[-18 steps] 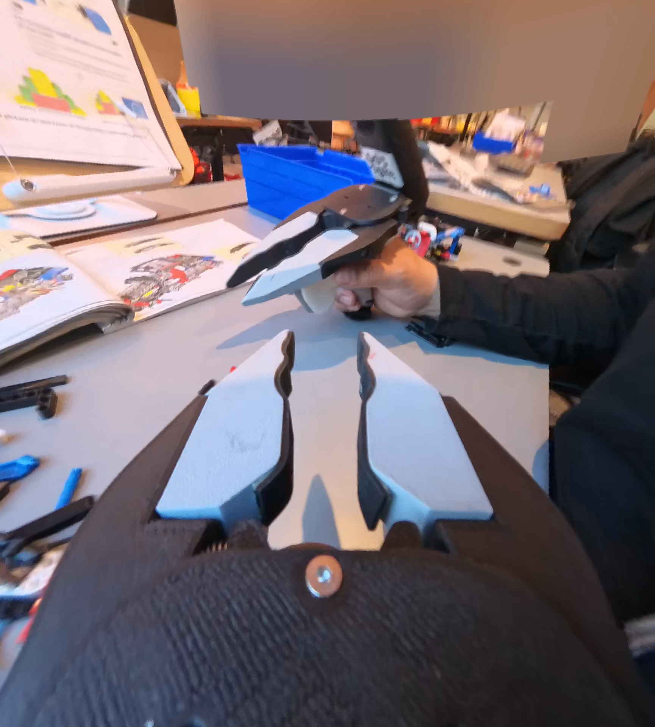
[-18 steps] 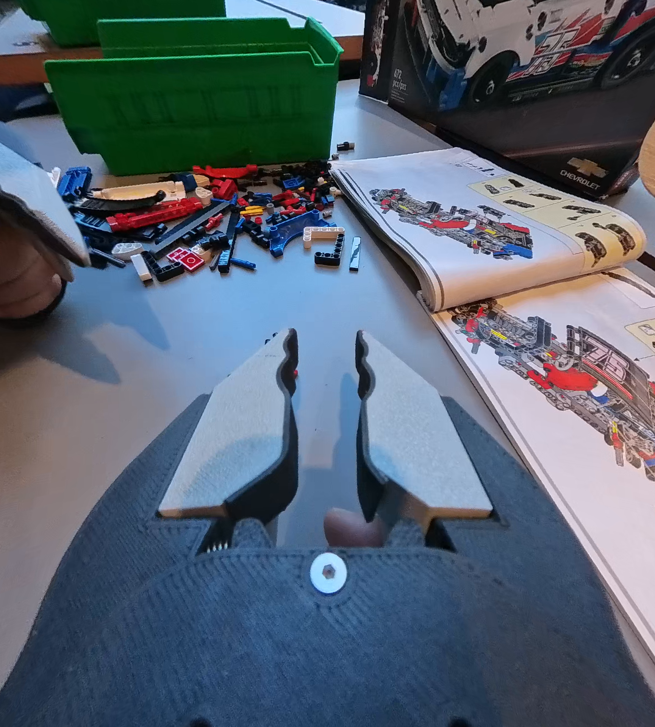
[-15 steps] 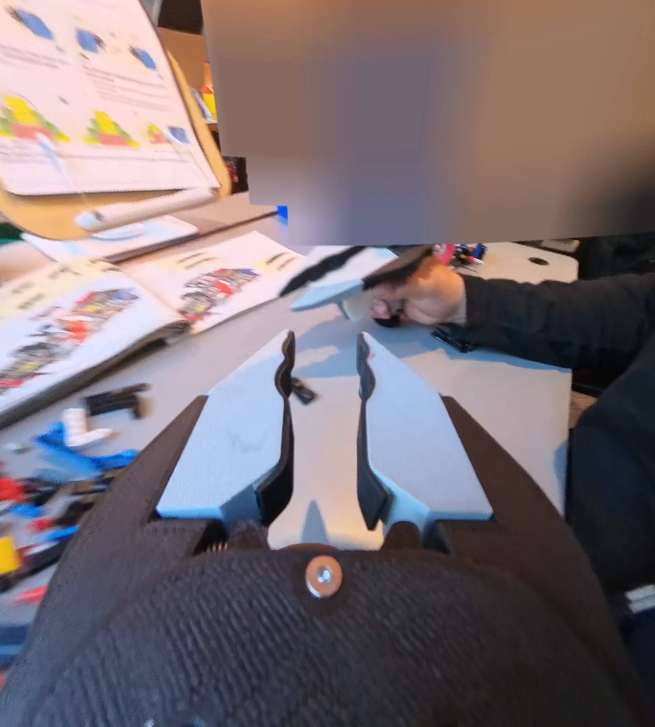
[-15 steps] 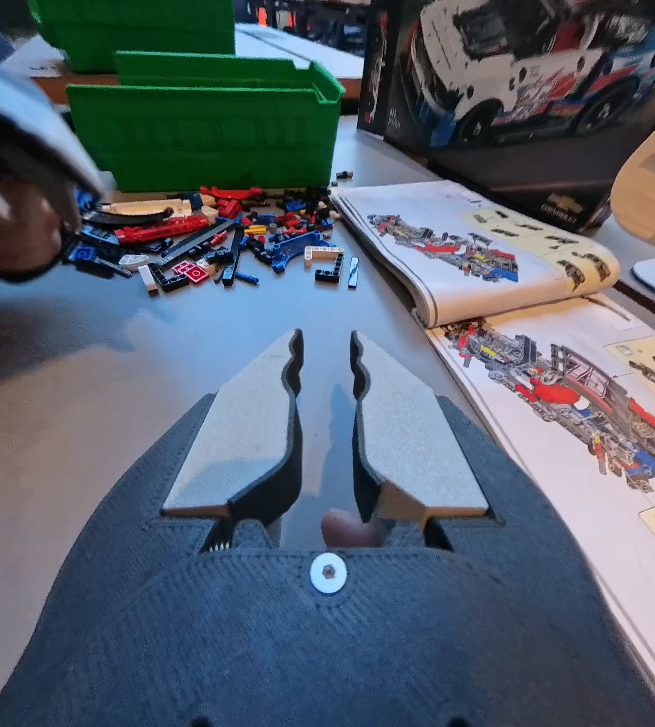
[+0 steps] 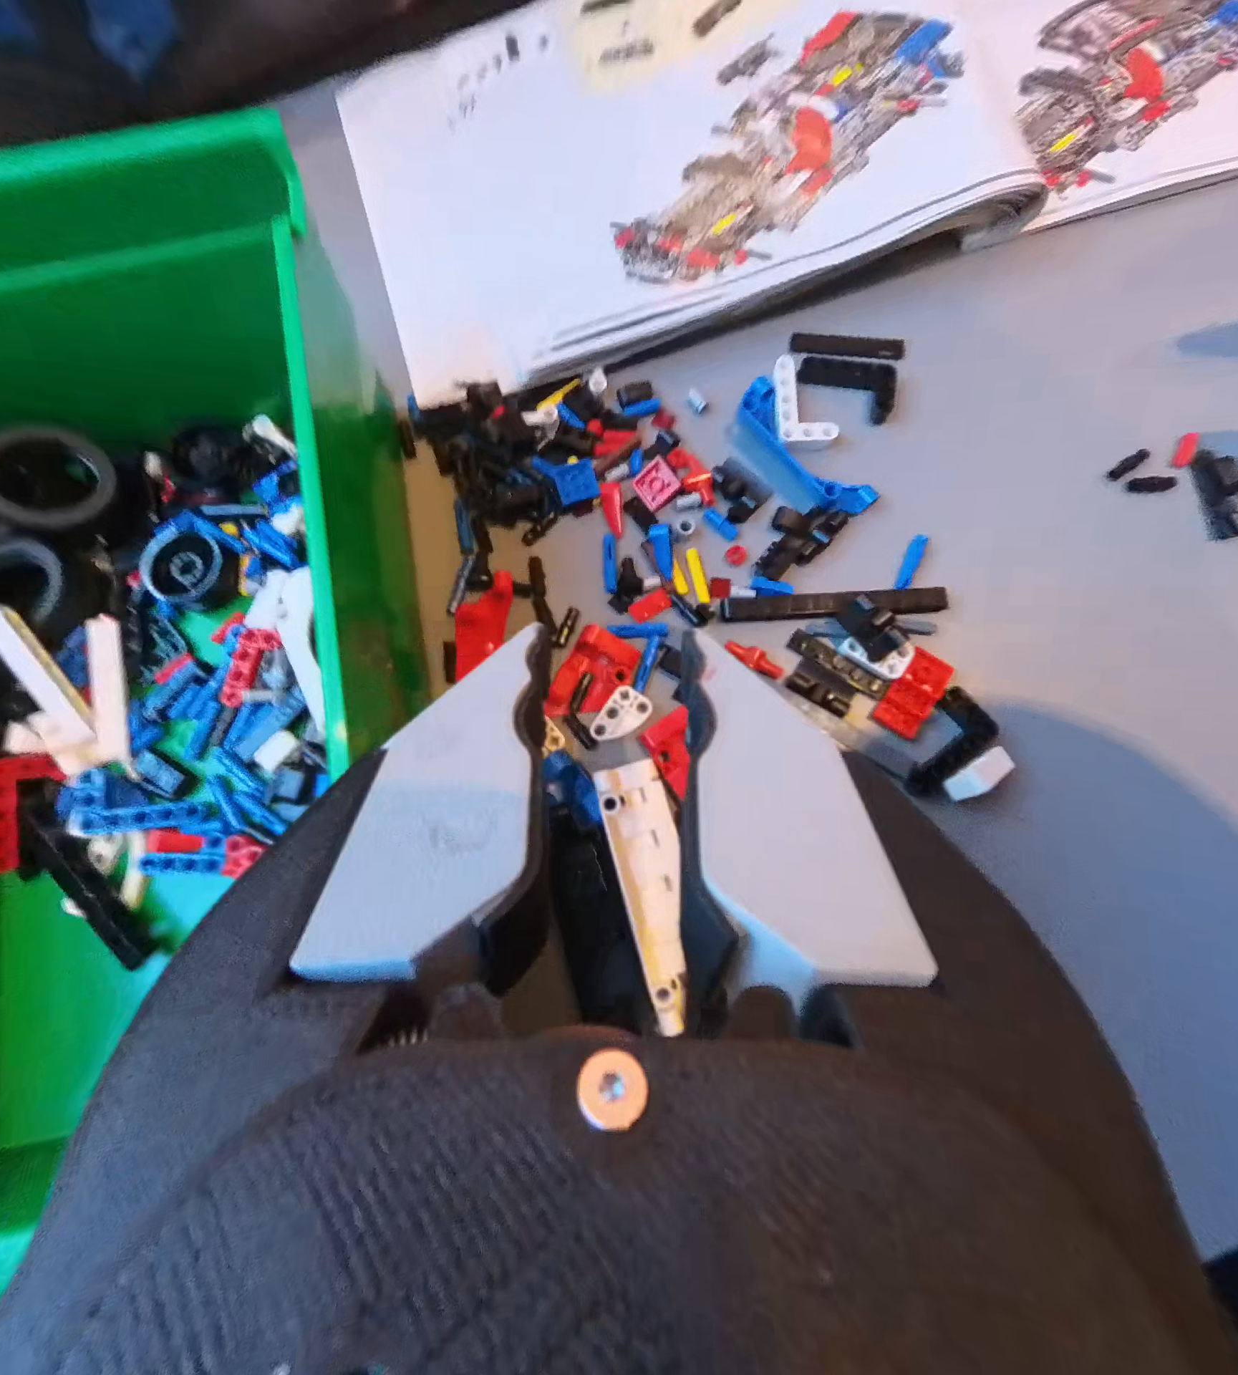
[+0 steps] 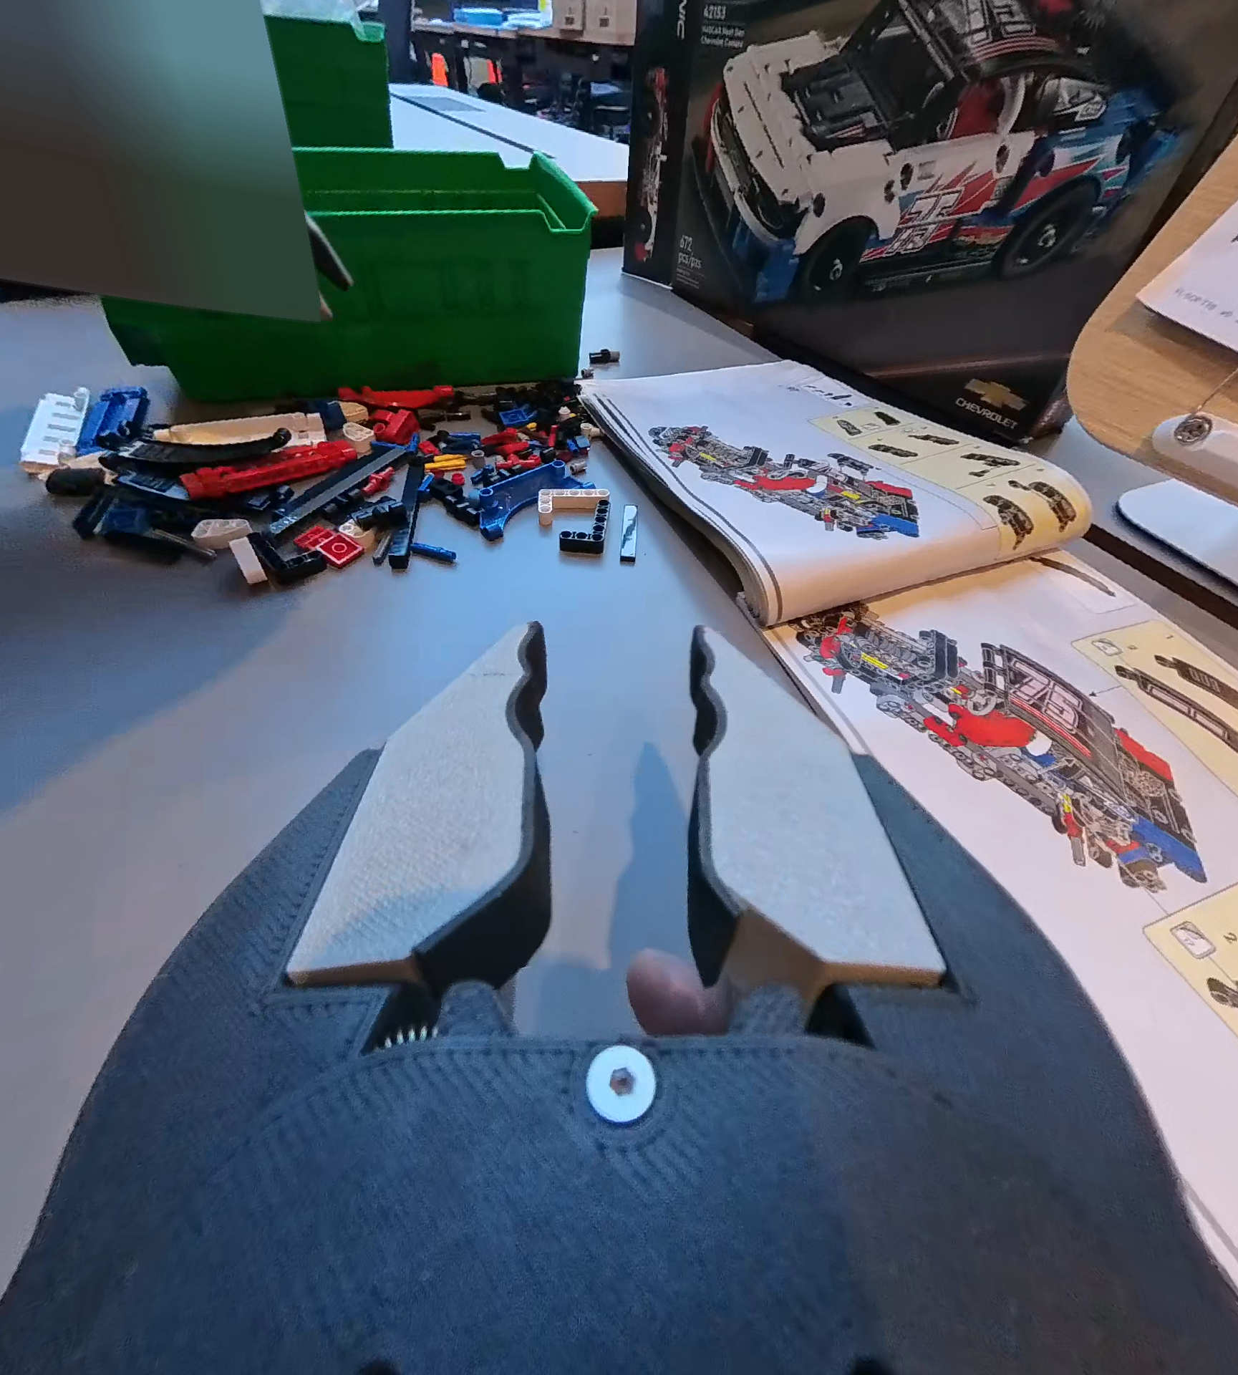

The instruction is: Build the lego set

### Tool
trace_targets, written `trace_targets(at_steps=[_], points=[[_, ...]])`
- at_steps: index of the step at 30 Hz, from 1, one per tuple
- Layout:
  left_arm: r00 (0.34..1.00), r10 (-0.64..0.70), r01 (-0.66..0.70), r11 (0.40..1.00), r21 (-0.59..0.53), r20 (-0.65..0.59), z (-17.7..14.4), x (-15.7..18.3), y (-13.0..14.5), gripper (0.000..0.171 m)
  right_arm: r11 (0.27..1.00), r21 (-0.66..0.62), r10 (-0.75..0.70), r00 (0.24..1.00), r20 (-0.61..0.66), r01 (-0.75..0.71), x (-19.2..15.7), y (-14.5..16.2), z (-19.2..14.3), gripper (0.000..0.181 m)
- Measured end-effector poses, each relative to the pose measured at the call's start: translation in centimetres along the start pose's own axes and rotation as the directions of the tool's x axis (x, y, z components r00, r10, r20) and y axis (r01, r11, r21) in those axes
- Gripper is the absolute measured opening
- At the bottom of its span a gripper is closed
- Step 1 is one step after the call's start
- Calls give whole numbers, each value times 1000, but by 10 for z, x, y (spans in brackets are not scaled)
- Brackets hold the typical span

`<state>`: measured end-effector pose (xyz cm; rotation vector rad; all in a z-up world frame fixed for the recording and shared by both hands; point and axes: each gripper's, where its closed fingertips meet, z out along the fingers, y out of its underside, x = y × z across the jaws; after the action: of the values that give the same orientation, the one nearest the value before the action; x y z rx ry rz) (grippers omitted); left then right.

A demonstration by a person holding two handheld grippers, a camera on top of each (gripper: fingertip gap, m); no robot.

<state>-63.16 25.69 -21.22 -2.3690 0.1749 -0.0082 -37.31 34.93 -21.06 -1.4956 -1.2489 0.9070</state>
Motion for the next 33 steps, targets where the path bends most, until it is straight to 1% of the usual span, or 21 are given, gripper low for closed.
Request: trace_targets(at_steps=[2, 4, 6, 12, 16, 18, 21, 23, 29, 33], points=[[998, -60, 60, 998, -22, -31, 6, 2, 6, 29, 1000, -6, 3, 1000, -12, -3, 3, 0, -1, 39], [997, -76, 77, 996, -36, 28, 11, -8, 11, 23, 1000, 7, 2, 1000, -20, -1, 4, -2, -3, 39], [994, -59, 64, 996, -65, 87, 13, -16, 17, 20, 1000, 21, 5, 1000, -29, -5, 6, -6, -5, 40], [990, -16, 34, 991, -128, 143, 15, -22, 27, 18, 999, 48, 26, 999, -22, -25, 4, -12, -7, 40], [996, 25, -10, 986, -164, 89, 33, -10, 24, 17, 998, 44, 39, 999, 1, -39, 0, -11, -5, 40], [996, 62, -51, 983, -178, 57, 48, -1, 18, 11, 998, 42, 39, 999, 12, -40, -3, -11, -5, 40], [993, 118, -108, 964, -242, 27, 67, 3, 20, 9, 999, 39, 26, 1000, 17, -26, -7, -12, -5, 40], [992, 129, -124, 957, -261, 3, 74, 6, 19, 9, 999, 39, 13, 1000, 17, -13, -9, -13, -6, 40], [988, 151, -144, 941, -305, 0, 80, -1, 22, 8, 1000, 25, -12, 1000, 20, 11, -12, -12, -6, 40], [987, 162, -160, 942, -296, -15, 80, 0, 22, 7, 1000, 31, -2, 1000, 23, 1, -11, -12, -6, 40]])
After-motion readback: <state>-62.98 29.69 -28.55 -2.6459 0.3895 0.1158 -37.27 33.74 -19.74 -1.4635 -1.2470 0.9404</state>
